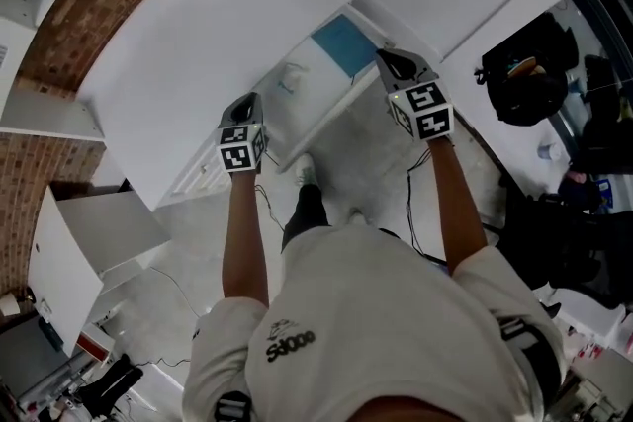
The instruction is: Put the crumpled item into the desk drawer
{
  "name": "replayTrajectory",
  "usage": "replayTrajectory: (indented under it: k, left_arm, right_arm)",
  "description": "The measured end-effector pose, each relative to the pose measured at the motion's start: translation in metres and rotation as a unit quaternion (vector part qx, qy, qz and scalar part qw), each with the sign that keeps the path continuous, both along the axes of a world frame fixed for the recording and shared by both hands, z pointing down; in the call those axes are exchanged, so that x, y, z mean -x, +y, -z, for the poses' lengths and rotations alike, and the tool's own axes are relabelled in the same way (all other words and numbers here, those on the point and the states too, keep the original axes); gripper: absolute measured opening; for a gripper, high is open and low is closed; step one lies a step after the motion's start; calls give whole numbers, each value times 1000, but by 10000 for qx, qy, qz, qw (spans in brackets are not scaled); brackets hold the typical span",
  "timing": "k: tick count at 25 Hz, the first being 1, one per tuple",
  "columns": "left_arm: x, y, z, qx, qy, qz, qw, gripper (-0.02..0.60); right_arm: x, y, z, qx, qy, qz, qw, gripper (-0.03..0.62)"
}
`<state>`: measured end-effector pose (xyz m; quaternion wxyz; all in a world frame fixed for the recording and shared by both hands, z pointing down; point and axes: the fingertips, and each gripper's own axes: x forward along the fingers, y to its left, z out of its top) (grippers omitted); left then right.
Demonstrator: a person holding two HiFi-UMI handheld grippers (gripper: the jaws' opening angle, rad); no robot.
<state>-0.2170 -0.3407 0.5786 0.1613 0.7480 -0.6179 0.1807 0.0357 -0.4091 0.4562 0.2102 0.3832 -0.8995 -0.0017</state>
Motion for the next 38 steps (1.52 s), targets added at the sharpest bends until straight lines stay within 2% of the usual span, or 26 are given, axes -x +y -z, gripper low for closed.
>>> replayTrajectory:
  k: [7, 11, 15, 20, 25, 34, 38]
  left_arm:
    - [-5, 40, 103, -985, -383, 61, 9944, 29]
    - [-4, 66, 158, -1524, -668, 70, 9860, 29]
    - [-9, 91, 200, -1875, -810, 58, 9789, 29]
    - [-18, 119, 242, -2265, -882, 1, 9700, 29]
    - [-28, 146, 282, -2806, -1044, -104, 9541, 29]
    - [-47, 181, 326, -3169, -1259, -301, 9396, 29]
    - [-51, 188, 332, -3238, -1294, -275, 9368, 29]
  right_arm:
    - [12, 40, 56, -717, -45, 518, 9961, 3]
    - [20, 59, 96, -1122, -144, 707, 9911, 3]
    - [26, 79, 130, -1395, -347, 857, 9859, 3]
    - [33, 107, 160, -1763, -350, 1075, 9778, 3]
    - [39, 127, 175, -1992, -299, 1209, 9720, 3]
    - [45, 160, 196, -2190, -391, 1447, 9641, 3]
    - [47, 167, 196, -2223, -314, 1524, 9625, 3]
